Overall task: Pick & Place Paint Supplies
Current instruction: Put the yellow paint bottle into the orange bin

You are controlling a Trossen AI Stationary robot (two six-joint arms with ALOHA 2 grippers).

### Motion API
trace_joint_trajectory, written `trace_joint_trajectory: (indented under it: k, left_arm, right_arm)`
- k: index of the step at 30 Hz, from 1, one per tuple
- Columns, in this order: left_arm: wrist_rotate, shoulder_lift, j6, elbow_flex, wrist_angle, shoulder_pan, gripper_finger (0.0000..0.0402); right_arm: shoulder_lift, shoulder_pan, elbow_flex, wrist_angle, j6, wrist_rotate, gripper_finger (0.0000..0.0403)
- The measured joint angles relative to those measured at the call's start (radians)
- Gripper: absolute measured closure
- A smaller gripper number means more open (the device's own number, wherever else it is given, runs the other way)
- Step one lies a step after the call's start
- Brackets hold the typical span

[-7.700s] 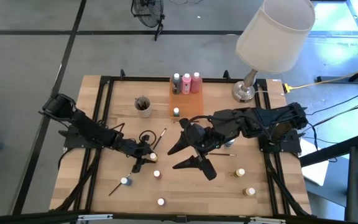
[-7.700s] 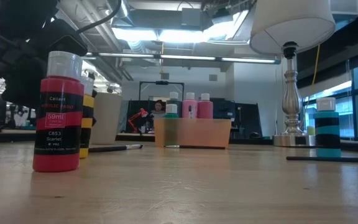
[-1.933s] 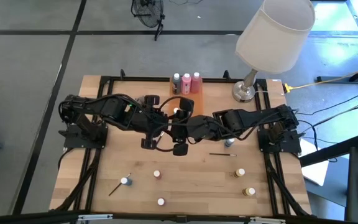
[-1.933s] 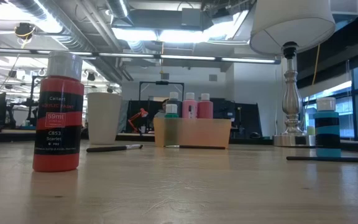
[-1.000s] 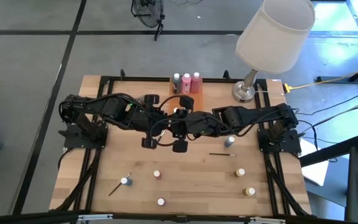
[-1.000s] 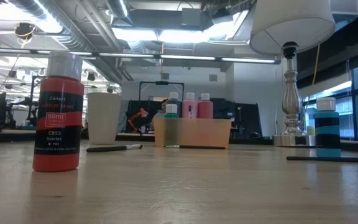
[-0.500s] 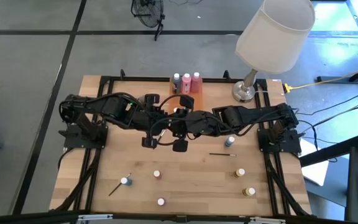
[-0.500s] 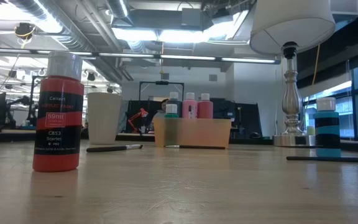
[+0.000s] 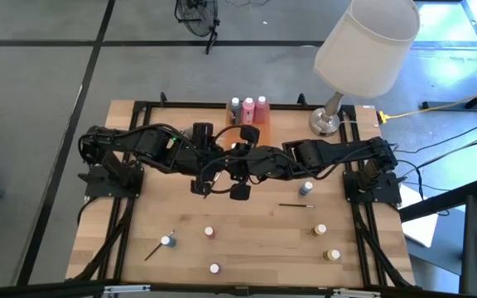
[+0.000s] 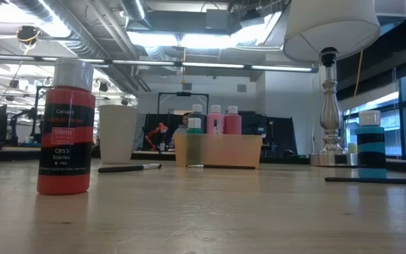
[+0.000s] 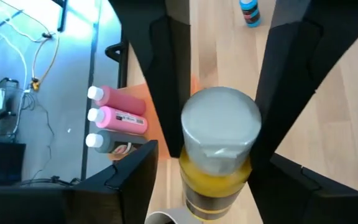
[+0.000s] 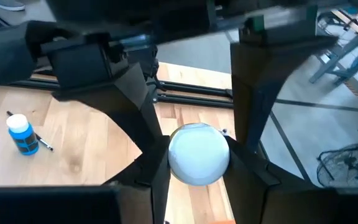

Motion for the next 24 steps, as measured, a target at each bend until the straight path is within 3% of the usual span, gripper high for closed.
trace_joint_trajectory:
  k: [7, 16, 24]
  left_arm:
    - [-0.027, -0.006, 0.083, 0.0, -0.025, -0.032, 0.0167]
    - [-0.166, -0.03, 0.085, 0.001, -0.118, -0.061, 0.0167]
    - [0.029, -0.098, -0.064, 0.001, -0.118, -0.06, 0.0171]
  right_arm:
    - [0.001, 0.002, 0.0, -0.06, 0.087, 0.014, 0.0278]
    - [-0.001, 0.002, 0.0, -0.162, 0.217, 0.034, 0.0278]
    - [-0.032, -0.025, -0.001, -0.386, 0.463, 0.062, 0.0278]
